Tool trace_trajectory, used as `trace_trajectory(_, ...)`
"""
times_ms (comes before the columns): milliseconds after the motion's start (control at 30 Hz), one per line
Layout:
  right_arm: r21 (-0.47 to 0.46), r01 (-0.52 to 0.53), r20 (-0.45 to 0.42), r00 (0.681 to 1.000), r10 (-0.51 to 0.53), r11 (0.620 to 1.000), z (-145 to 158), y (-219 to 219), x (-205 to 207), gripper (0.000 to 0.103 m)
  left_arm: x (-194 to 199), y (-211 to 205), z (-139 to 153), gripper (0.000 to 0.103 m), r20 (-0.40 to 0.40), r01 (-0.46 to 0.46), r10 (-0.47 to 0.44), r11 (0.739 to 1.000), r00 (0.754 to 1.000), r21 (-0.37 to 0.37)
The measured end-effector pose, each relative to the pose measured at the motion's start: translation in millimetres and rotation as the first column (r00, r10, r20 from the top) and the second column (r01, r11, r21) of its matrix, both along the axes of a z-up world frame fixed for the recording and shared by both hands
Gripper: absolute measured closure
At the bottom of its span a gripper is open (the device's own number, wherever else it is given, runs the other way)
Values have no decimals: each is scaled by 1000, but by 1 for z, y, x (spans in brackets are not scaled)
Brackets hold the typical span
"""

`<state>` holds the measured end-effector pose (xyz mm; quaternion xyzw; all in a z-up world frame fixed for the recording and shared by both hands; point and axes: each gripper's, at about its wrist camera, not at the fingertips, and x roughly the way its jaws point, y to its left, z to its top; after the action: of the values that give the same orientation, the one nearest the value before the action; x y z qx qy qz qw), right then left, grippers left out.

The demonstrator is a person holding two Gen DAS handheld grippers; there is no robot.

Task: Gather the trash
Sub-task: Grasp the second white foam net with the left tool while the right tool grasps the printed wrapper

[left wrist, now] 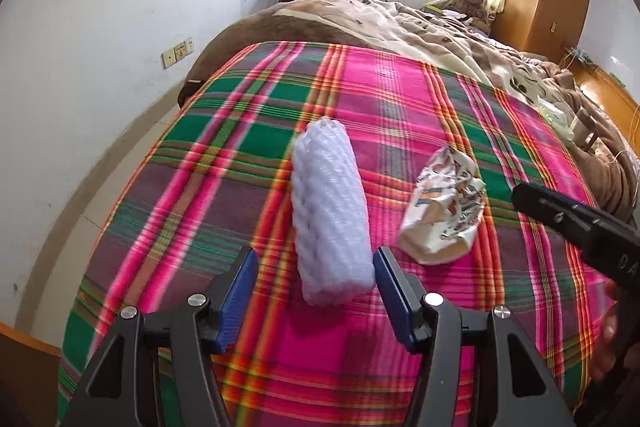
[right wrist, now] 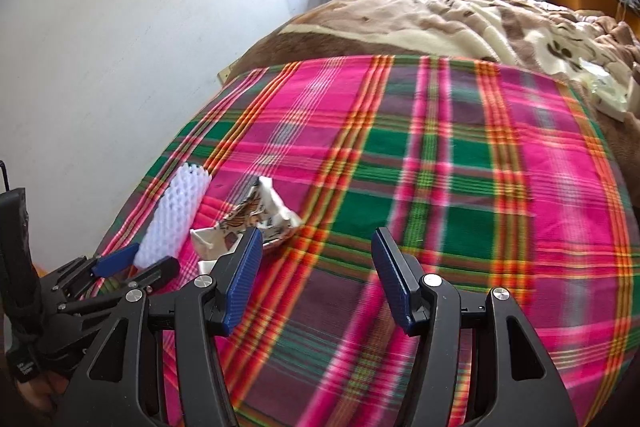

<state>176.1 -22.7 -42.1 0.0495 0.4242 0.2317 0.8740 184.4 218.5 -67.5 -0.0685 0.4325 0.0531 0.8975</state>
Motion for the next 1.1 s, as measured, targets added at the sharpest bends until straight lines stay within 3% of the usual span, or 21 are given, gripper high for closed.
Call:
trace_trajectory(233,36,-34,-71,997,36,999,-10,15,2,45,7,16,6,43,7,19,-18,1000,1000,-14)
trace_trajectory(333,68,-33,-103,994,40,997,-13,20,3,45,13,15,8,43,8,34,-34,999,999,30)
trace_trajectory(533,94,-19,-132,991,31,995,-19,27,10,45,24,24,5,43,-6,29,-29,999,1000,38)
trace_trajectory(567,98,-18,-133,991,31,995,-19,28,10,47,25,25,5,43,-7,32,-32,999,999,23)
trace_trajectory(667,93,-10,-149,989,24,996,-21,30,15,66,29,28,5,43,3,39,-39,999,999,-6)
trace_trajectory(900,124,-17,-155,987,37,992,-23,33,21,71,42,29,9,43,5,62,-62,998,998,1)
trace_trajectory(1100,119,-19,-133,991,35,993,-21,26,16,73,55,29,-2,48,-24,65,-66,997,998,-50)
